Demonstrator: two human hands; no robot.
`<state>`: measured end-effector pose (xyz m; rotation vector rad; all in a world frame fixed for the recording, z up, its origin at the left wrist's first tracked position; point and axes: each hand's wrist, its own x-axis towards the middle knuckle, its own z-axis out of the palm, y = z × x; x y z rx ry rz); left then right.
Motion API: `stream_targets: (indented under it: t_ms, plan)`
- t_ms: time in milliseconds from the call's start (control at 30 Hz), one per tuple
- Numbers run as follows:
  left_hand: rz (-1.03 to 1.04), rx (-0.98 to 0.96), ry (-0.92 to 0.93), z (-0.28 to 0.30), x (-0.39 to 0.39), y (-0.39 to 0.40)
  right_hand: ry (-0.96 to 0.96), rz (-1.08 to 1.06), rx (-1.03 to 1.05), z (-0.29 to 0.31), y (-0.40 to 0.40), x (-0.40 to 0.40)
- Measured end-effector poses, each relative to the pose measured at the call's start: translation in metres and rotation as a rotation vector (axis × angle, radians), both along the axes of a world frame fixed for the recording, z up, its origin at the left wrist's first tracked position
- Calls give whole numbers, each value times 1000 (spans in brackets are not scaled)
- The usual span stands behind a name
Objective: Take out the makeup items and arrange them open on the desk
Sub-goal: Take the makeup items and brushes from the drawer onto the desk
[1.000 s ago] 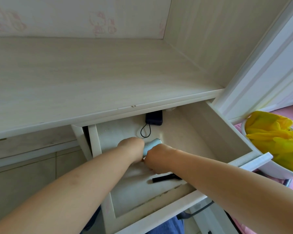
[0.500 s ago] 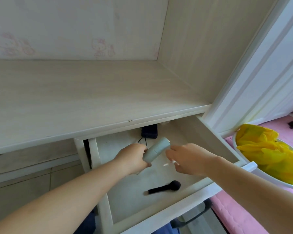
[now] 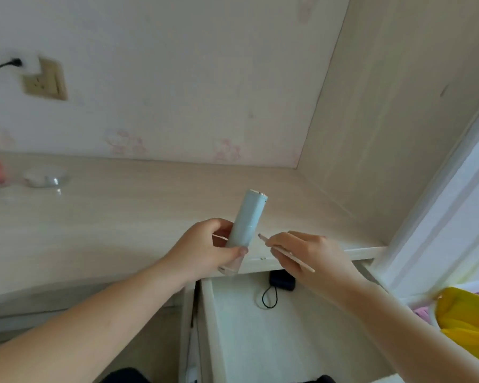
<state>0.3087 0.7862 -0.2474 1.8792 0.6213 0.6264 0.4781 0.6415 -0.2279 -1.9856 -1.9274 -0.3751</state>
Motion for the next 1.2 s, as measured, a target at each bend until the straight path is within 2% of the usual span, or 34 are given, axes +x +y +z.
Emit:
stream_targets:
  t_ms: [233,467,800,1200]
  plan:
    - [283,-2,-115,5,-61,87,244,138,-2,-1,124,-44]
    - [453,28,-105,-9,-107,179,439,106,-140,-17,245,-90]
    - [648,82,-117,-30,-110,274,229,36,-284,-48,352,-117]
    - [695,151,-101,-44,-94,313,25,-19,-305,-57,406,-116]
